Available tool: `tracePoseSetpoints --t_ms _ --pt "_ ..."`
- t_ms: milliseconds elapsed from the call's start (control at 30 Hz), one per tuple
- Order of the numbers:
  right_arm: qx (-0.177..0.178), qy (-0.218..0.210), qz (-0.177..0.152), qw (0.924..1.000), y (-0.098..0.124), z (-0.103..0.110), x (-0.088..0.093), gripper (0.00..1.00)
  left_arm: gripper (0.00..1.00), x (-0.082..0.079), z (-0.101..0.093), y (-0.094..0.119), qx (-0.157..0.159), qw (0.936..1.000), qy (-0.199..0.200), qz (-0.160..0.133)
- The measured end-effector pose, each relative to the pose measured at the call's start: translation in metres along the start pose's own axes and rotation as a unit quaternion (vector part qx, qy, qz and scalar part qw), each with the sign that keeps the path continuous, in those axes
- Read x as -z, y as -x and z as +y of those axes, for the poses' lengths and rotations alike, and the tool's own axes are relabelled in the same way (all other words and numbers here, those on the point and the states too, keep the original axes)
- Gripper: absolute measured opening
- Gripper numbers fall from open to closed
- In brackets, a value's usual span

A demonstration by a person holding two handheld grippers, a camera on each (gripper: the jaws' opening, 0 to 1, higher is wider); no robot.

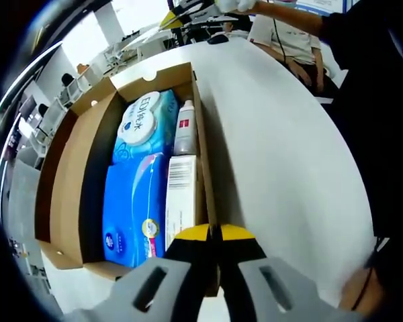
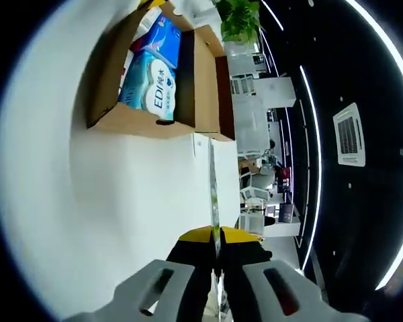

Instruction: Operate the shoe box by opening the lid, removing the specified soft item, and placing it in the target area until the item is outside and the box remains undamaged.

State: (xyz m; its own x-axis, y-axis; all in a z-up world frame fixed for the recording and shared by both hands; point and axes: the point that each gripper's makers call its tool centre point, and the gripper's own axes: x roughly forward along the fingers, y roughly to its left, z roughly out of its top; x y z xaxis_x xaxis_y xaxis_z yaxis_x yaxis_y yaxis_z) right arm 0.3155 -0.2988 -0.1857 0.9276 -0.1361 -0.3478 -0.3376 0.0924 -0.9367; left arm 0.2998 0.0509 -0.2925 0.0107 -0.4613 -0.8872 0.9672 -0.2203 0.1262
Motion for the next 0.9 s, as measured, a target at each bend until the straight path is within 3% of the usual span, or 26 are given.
tracePoseSetpoints --t_ms 900 --pt "-0.080 -0.010 0.009 0.9967 -0.032 0.049 0.036 0.01 0.03 0.002 -0.001 0.000 -0.002 1.0000 -0.002 0.005"
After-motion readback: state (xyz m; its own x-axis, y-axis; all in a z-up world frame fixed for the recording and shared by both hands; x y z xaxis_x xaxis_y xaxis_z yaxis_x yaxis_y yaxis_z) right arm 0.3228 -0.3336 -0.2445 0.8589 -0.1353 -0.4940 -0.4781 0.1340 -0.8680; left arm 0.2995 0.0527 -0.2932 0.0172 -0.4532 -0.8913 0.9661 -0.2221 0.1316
